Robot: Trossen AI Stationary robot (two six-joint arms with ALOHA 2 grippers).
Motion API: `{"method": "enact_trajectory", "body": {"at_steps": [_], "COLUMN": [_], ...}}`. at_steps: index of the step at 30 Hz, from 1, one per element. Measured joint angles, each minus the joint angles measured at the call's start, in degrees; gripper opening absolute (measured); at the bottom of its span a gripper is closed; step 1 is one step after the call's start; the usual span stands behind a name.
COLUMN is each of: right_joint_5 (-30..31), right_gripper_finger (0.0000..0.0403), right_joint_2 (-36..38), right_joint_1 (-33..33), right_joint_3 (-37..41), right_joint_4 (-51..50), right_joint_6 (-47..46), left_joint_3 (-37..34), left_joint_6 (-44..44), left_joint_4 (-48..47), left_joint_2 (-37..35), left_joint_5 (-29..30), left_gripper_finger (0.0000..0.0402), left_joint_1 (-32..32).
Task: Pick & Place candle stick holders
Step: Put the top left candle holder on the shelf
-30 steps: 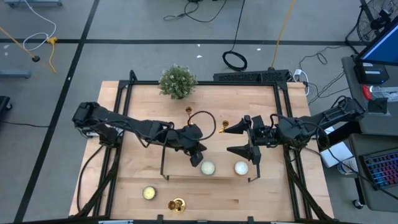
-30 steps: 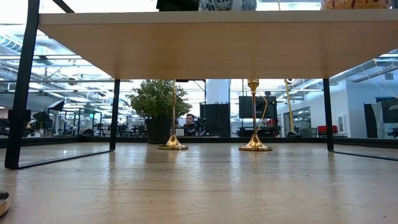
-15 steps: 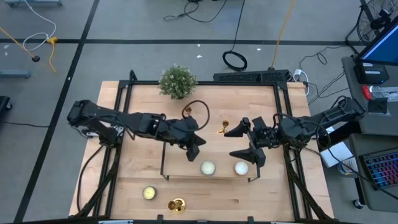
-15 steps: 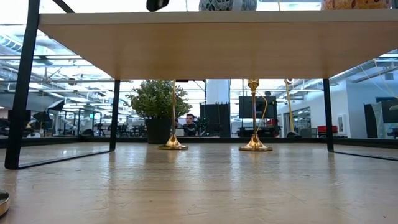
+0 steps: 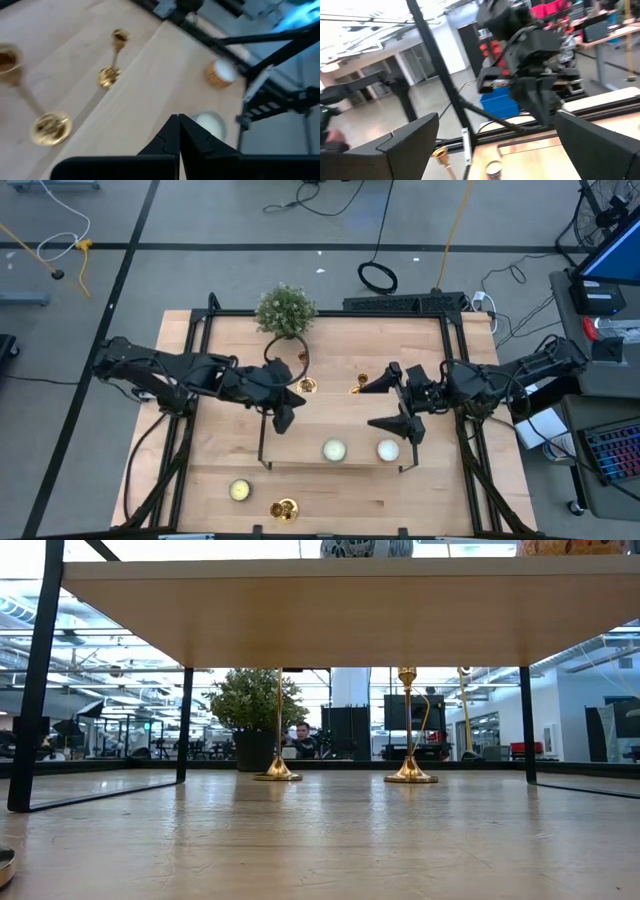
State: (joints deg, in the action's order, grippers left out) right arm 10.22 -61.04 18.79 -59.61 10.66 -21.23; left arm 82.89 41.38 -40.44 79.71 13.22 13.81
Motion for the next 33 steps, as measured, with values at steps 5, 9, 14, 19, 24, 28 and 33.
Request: {"method": "enact_trajectory", "body": {"at_steps": [5,9,14,19,24,28,33], "right_joint_5": [0.0,-2.62,-4.48,-4.33,-4.28,-4.28,-3.21], "right_gripper_finger": [0.0393,0.0393,0.0393,0.0393,0.0393,0.0393,0.0393], "right_joint_2": [-0.42,-1.19,-1.49,-1.5,-1.4,-1.51,-2.14], "right_joint_1": [-5.22,-8.51,-9.42,-9.05,-8.92,-8.96,-9.57], "right_joint_3": [0.0,0.0,0.02,0.02,0.02,0.02,0.02], "right_joint_4": [-0.29,-0.42,1.78,2.76,6.42,6.13,6.22], "right_joint_6": [-4.56,-8.12,-11.26,-12.77,-13.68,-12.19,-10.69], "left_joint_3": [-0.02,-0.07,-0.07,-0.06,-0.07,-0.07,-0.07], "left_joint_6": [2.39,5.85,12.22,11.65,9.85,5.91,5.17], "left_joint_4": [-6.09,-8.93,-10.02,-9.34,-8.98,-8.95,-8.99], "left_joint_2": [-0.51,-0.68,-1.54,-1.81,-1.94,-1.82,-1.85], "left_joint_5": [1.48,6.67,20.98,31.41,31.2,30.04,26.25], "left_gripper_finger": [0.0001,0.0001,0.0001,0.0001,0.0001,0.0001,0.0001], "left_joint_1": [0.21,0.79,2.84,3.97,3.26,2.07,0.25]}}
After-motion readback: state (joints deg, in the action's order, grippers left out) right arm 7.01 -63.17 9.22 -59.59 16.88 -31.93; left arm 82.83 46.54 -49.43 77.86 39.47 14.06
